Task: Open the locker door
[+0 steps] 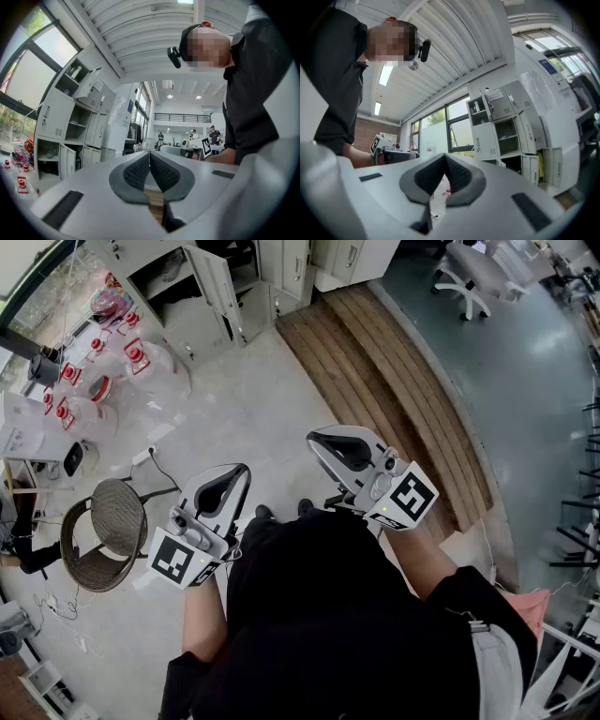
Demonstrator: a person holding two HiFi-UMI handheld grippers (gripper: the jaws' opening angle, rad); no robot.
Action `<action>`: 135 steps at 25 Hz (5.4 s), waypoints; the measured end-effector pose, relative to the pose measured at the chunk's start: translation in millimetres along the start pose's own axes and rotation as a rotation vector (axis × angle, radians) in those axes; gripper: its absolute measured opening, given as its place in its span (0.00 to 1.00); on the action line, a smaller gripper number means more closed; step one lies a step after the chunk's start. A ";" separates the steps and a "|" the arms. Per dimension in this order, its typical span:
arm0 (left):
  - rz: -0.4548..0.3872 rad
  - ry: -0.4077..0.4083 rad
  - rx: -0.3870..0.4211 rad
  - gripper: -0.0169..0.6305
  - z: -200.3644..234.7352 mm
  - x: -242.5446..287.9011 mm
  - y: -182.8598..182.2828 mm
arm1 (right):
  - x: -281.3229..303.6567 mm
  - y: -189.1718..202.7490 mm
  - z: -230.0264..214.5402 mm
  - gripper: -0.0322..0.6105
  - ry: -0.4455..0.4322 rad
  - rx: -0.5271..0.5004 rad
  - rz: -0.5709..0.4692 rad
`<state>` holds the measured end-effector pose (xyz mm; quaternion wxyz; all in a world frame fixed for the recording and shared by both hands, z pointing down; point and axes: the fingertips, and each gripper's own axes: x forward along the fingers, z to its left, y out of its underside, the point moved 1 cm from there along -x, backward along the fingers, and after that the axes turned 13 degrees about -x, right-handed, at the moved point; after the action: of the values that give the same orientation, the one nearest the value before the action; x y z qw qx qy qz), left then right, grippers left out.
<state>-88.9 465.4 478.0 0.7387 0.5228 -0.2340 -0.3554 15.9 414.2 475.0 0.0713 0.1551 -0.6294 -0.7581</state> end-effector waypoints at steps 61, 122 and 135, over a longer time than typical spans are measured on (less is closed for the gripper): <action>-0.036 0.148 -0.137 0.05 212.9 185.3 -72.3 | 158.8 59.1 -191.8 0.07 -0.091 0.126 0.071; -0.106 -0.062 0.086 0.05 422.3 440.3 -263.8 | 291.6 31.8 -565.2 0.07 -0.141 -0.008 -0.088; -0.189 -0.004 0.267 0.05 426.5 526.3 -383.8 | 321.2 -76.2 -665.9 0.07 -0.109 -0.348 -0.164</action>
<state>-166.7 -275.2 250.7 0.6255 0.6353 -0.2301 -0.3901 -63.6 -288.9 247.5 0.0008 0.1497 -0.4771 -0.8660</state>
